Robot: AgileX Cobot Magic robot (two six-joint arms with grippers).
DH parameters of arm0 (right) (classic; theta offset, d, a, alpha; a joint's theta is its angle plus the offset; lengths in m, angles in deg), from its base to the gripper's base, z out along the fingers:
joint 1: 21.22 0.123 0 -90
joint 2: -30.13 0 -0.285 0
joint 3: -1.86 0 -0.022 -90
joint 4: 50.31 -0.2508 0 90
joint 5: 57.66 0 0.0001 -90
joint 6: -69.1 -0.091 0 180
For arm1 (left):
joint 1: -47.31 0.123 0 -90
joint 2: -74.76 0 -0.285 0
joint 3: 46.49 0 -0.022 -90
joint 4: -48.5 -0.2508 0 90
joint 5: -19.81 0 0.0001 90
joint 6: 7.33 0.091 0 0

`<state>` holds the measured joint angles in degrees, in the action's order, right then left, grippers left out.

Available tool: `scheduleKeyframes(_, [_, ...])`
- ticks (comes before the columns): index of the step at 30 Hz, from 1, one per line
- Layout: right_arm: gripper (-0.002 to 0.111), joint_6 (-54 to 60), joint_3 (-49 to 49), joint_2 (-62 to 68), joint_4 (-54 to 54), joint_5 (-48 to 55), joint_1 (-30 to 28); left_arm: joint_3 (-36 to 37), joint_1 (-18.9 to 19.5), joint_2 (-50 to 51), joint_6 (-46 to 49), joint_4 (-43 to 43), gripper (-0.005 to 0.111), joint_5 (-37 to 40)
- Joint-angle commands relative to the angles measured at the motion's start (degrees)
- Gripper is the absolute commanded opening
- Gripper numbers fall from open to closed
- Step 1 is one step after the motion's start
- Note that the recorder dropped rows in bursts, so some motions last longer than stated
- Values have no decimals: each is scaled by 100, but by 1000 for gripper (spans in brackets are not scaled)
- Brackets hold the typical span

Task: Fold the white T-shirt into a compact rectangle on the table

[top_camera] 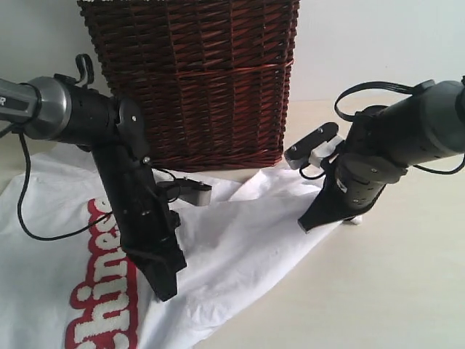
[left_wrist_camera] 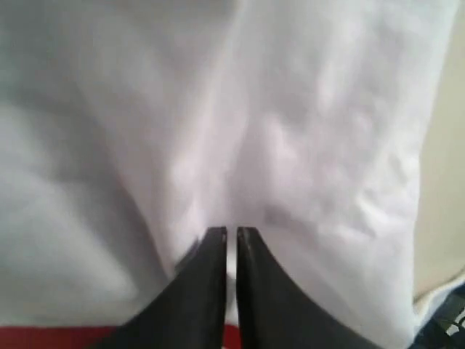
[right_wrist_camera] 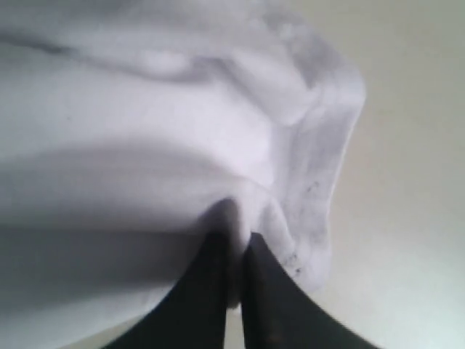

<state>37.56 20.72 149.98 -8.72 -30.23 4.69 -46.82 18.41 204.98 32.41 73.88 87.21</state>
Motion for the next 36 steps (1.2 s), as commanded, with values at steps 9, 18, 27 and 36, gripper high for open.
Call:
scheduleKeyframes(9, [0, 2909, -253, -1440, -2926, 1538, 9, 8, -653, -1327, 1228, 1210, 12, 257])
scheduleKeyframes(18, [0, 4944, -1166, -2066, -5259, 2827, 9, 8, -1886, -1383, 1228, 1189, 21, 257])
scheduleKeyframes(27, [0, 3756, -1996, -1483, -3953, 3110, 9, 8, -2477, -1702, 977, 613, 21, 125])
scheduleKeyframes(36, [0, 3735, -2088, -1499, -4109, 3071, 9, 1045, -2517, -1574, 1107, 382, 21, -2601])
